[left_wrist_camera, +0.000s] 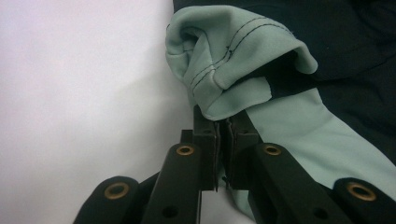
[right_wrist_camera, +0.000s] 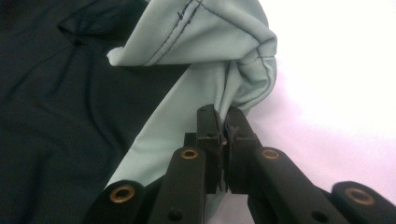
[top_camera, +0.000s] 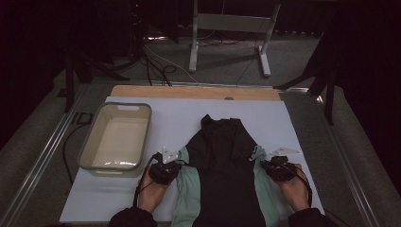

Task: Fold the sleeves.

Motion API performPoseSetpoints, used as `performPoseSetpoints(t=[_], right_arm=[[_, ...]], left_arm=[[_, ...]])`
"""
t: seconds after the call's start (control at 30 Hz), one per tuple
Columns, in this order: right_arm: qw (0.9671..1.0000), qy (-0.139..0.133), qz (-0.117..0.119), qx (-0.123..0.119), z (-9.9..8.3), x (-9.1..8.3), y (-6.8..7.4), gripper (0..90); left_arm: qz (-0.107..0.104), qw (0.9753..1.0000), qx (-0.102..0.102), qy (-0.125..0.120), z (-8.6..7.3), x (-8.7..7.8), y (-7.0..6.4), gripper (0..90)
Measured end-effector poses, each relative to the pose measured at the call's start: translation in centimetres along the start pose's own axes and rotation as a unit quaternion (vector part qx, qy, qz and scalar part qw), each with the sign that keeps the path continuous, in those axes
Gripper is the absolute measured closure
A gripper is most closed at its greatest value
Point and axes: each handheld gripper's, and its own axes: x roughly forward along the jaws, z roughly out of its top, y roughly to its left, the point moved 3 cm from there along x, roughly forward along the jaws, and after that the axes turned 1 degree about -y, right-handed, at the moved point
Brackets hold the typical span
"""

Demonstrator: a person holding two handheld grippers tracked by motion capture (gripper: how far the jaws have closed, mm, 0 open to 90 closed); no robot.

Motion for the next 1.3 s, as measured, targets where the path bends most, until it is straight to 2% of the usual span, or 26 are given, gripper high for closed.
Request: performPoseSetpoints(t=[0.33,0.47,0.73,0.9,0.97,1.03,1.07,1.1,1.17,1.2,1.23,1.3], right_arm=[[0.9997,-0.002,0.014,-0.020,-0.1,-0.5,1.4,87.0],[0.9994,-0.002,0.019,-0.027,-0.4,-0.9,1.9,87.0],[0.9986,0.006,0.028,-0.046,-1.7,-2.5,2.5,87.0],[0.9982,0.012,0.035,-0.048,-2.6,-3.1,2.6,86.5],[0.9985,0.009,0.035,-0.040,-2.7,-3.4,2.5,80.3],[0.9990,0.000,0.033,-0.031,-2.5,-3.8,2.2,67.7],[0.9989,-0.020,0.040,-0.016,-1.9,-4.3,1.8,57.0],[0.9989,-0.020,0.040,-0.016,-1.9,-4.3,1.8,57.0],[0.9980,-0.038,0.050,-0.006,-1.3,-4.8,1.6,46.9],[0.9967,-0.056,0.060,-0.006,-0.6,-5.2,1.7,38.8],[0.9967,-0.056,0.060,-0.006,-0.6,-5.2,1.7,38.8],[0.9955,-0.070,0.063,-0.008,0.2,-5.4,2.0,35.6]], left_arm=[[0.002,1.0000,0.006,0.005,-0.9,-1.7,0.1,86.3],[-0.004,1.0000,0.004,0.006,-1.5,-2.3,0.1,86.2],[-0.031,0.9995,0.000,0.011,-2.6,-3.5,-0.7,85.9],[-0.050,0.9986,-0.003,0.016,-3.3,-4.0,-1.3,83.4],[-0.058,0.9983,-0.010,0.006,-3.3,-4.4,-1.3,73.8],[-0.067,0.9976,-0.016,-0.003,-3.3,-5.0,-1.4,59.3],[-0.072,0.9972,-0.020,-0.008,-3.3,-5.3,-1.4,55.7],[-0.076,0.9967,-0.025,-0.015,-3.3,-5.6,-1.5,55.7],[-0.082,0.9959,-0.029,-0.024,-3.2,-6.2,-1.7,50.2],[-0.085,0.9955,-0.031,-0.029,-3.2,-6.5,-1.8,43.7],[-0.086,0.9952,-0.032,-0.034,-3.2,-6.7,-1.9,43.7],[-0.089,0.9946,-0.033,-0.042,-3.1,-7.1,-2.2,37.7]])
